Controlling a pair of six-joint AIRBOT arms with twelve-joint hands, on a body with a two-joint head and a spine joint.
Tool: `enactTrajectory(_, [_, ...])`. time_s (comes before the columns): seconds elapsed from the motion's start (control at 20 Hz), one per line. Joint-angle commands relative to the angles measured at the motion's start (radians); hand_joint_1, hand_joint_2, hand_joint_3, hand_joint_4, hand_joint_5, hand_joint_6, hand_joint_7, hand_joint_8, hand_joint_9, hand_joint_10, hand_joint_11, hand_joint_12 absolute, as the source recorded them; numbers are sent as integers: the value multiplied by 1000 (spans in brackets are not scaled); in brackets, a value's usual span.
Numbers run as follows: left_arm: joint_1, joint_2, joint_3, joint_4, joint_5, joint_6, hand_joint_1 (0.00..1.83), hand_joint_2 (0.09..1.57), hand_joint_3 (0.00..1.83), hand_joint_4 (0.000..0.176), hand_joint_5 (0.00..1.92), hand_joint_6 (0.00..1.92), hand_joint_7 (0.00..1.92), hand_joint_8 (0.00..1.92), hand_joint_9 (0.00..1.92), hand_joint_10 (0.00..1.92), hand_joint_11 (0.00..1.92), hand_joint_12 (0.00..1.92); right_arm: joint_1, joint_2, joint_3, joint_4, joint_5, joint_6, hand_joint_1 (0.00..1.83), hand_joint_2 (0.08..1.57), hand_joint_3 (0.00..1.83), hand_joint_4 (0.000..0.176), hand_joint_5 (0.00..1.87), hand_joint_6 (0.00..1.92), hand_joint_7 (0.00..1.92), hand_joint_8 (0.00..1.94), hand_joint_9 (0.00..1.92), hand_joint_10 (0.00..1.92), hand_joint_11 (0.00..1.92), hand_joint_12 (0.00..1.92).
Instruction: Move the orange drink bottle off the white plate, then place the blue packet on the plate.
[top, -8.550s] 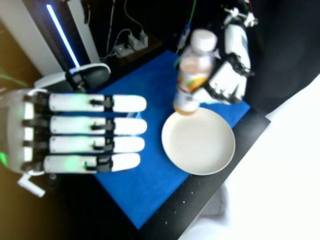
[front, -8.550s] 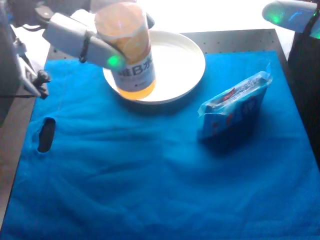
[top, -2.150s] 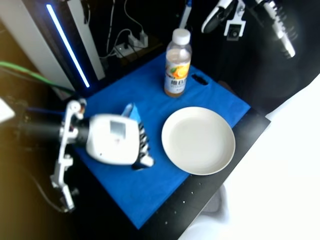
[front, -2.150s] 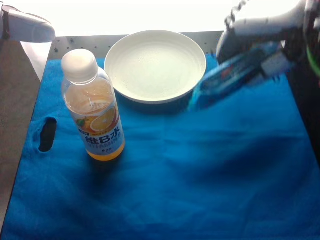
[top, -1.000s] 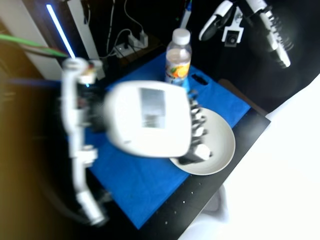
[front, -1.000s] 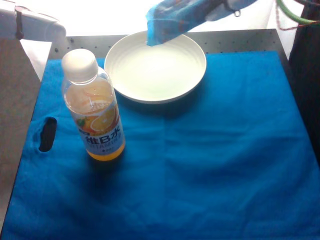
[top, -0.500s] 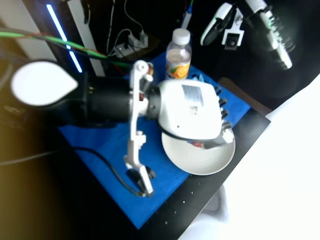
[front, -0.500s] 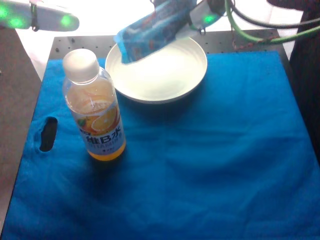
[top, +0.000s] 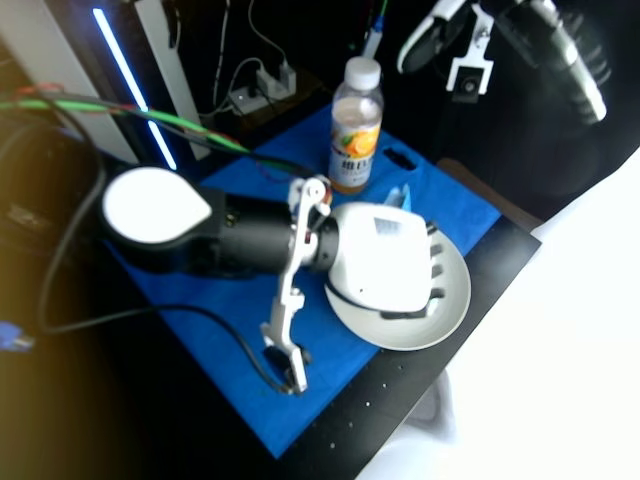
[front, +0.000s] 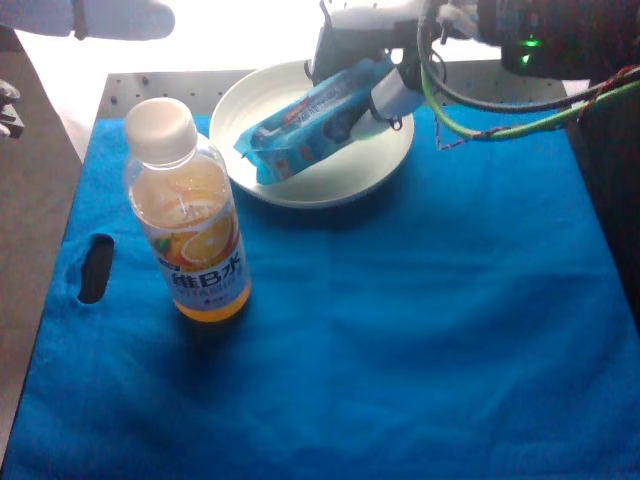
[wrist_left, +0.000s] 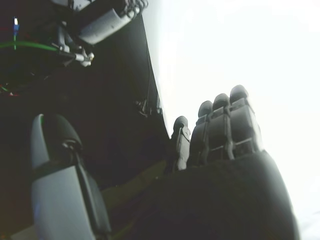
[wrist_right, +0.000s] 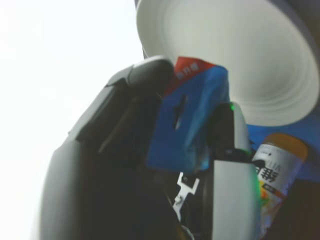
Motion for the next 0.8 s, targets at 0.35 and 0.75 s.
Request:
enactTrajectory(0.35, [-19,-4,-3,-57,-111,-8,728,778,1,176,0,0,0,0,0,0,0,0,7,-2,3,41,4,3,1255,1143,0,0,957,759,938,1276,921,1274,800,1711])
enactTrajectory(0.75, [-18,-3,-4,-50,-104,-12,735,790,4,176,0,0,0,0,0,0,0,0,6,0,1,41,4,9,1210,1015,0,0,803,29,1006,394,1034,236,591,1142])
